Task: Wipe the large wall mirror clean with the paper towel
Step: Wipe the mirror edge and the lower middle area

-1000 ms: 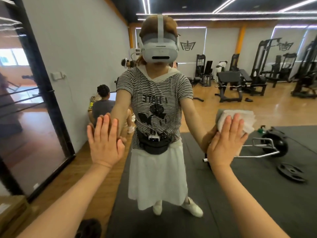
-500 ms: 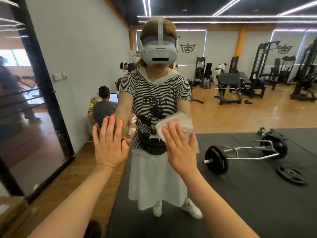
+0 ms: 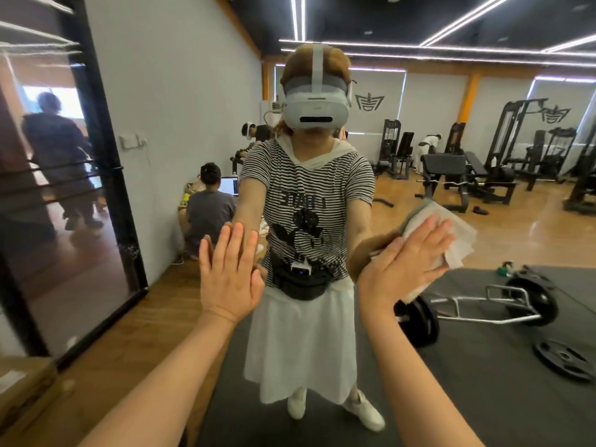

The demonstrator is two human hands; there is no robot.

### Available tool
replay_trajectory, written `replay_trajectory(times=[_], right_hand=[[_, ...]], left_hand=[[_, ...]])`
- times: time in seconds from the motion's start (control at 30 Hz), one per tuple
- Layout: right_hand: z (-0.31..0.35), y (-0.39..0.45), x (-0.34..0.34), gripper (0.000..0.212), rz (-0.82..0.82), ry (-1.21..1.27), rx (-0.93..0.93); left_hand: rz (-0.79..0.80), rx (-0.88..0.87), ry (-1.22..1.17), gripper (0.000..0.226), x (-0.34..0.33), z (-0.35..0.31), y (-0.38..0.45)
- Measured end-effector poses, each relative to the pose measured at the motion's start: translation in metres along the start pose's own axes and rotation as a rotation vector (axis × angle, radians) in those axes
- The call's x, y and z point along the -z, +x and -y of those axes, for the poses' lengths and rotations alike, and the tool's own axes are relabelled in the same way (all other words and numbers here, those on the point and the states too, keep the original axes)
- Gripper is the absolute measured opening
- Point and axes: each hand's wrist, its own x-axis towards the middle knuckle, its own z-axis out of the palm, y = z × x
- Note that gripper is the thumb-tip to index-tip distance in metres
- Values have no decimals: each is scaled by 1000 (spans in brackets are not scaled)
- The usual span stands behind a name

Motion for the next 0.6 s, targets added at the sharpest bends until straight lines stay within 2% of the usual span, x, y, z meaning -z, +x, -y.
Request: replay_trajectory(times=[0.03,0.17,0.27,0.3,0.43,0.57,0.6], right_hand=[[14,-8,-5,57,20,-15,80],[27,-57,-14,65,270,-162,691],[2,-40,-10,76,259,-256,892],[-8,-27,-4,75,234,-267,875],[-33,22,20,60,126,-200,548],[-10,4,6,57,67,-135,323],[-1,-10,1,59,80,-150,324]], left_hand=[[3,-1,3,74,0,0,0],[28,1,7,74,0,1,0],[22,3,0,76,1,1,1],[20,6,-3,76,1,0,1],[15,16,-9,75,-1,0,0],[0,22,-27,74,-1,-2,0],[-2,22,-34,74,-1,-2,0]])
